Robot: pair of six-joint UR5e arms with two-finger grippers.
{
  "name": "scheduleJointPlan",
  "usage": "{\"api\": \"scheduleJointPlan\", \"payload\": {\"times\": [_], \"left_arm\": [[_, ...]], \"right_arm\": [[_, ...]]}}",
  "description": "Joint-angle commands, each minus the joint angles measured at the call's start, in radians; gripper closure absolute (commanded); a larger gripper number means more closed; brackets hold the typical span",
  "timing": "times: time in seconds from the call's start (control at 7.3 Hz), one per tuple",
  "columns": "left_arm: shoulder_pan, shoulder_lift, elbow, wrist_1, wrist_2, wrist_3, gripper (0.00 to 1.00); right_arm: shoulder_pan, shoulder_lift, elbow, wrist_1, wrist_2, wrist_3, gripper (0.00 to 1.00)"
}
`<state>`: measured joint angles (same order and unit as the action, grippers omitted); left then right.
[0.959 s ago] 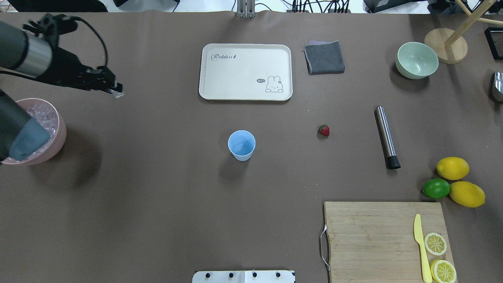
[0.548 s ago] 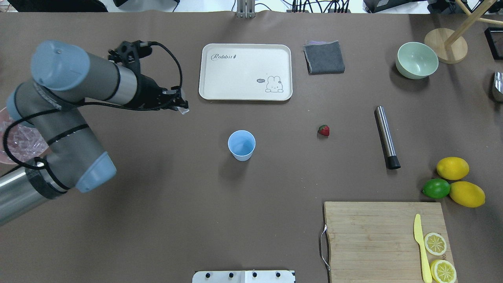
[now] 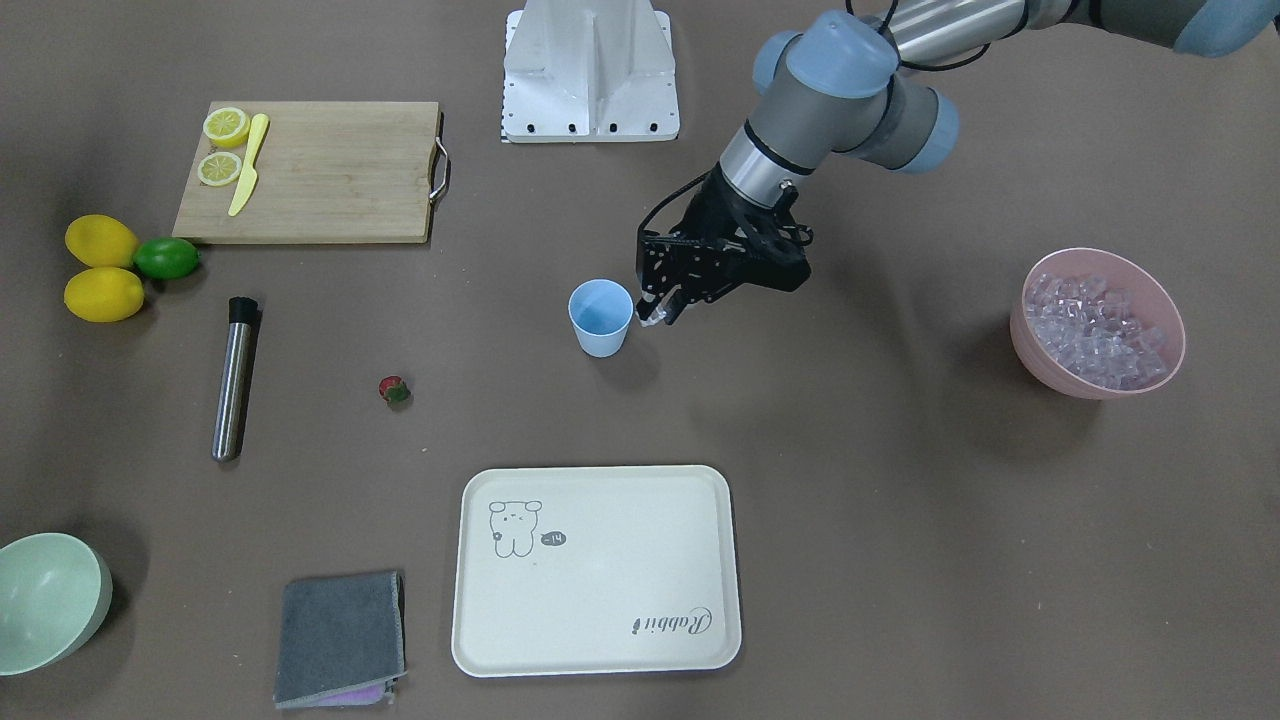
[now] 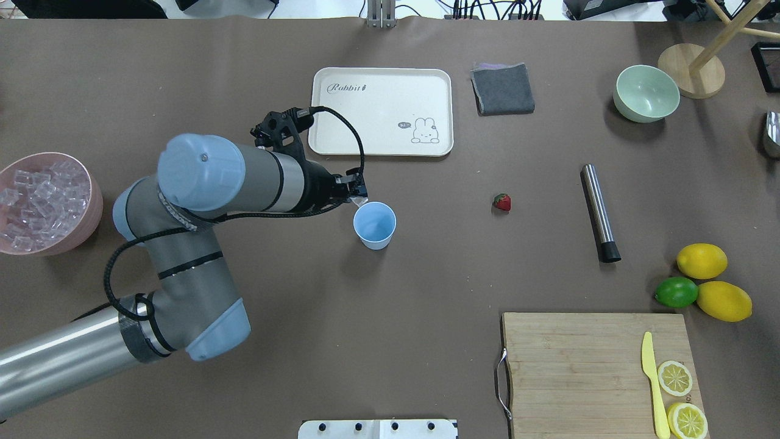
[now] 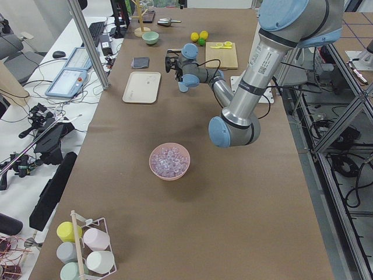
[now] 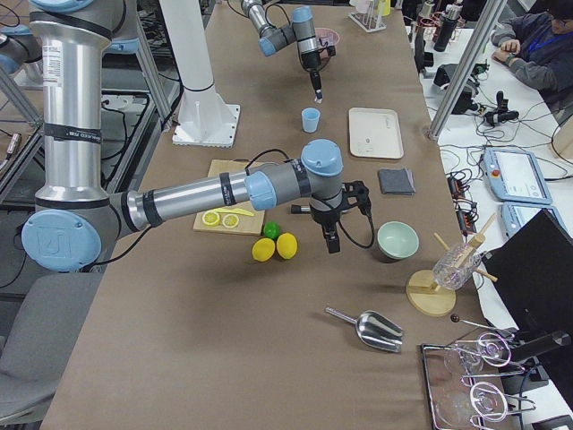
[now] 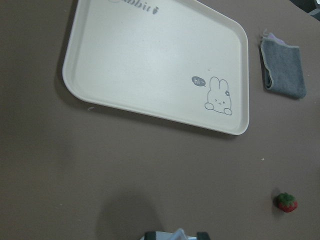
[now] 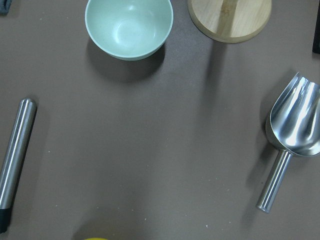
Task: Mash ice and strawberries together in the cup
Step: 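Carry the ice cube with the left gripper over the light-blue cup and release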
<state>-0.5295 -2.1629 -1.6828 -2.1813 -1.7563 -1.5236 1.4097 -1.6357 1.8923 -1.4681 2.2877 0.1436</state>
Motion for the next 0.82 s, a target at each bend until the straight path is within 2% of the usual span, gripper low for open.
{"api": "scheduleJointPlan", "payload": {"times": [0.0,0.14,0.27,0.41,0.55,0.68], "left_arm": [[0.071,-0.017,0.003,0.0,0.095,-0.03,1.0],[0.072,-0.017,0.003,-0.002,0.095,-0.032,1.0],[0.072,-0.015,0.0,-0.002,0.093,-0.032,0.41],[0.072,-0.014,-0.005,-0.002,0.087,-0.03,0.11],[0.068,-0.014,-0.005,-0.002,0.086,-0.03,0.1],[0.063,-0.011,-0.006,0.0,0.083,-0.027,0.04]], "right_arm": [[0.0,-0.001,-0.001,0.0,-0.001,0.001,0.0],[0.0,-0.001,-0.001,-0.001,-0.001,0.001,0.0],[0.0,-0.003,0.001,0.0,-0.001,0.001,0.0],[0.0,-0.006,-0.001,0.0,-0.001,0.001,0.0],[0.0,-0.006,-0.001,0.0,-0.001,0.001,0.0],[0.0,-0.006,-0.001,0.0,-0.001,0.001,0.0]]}}
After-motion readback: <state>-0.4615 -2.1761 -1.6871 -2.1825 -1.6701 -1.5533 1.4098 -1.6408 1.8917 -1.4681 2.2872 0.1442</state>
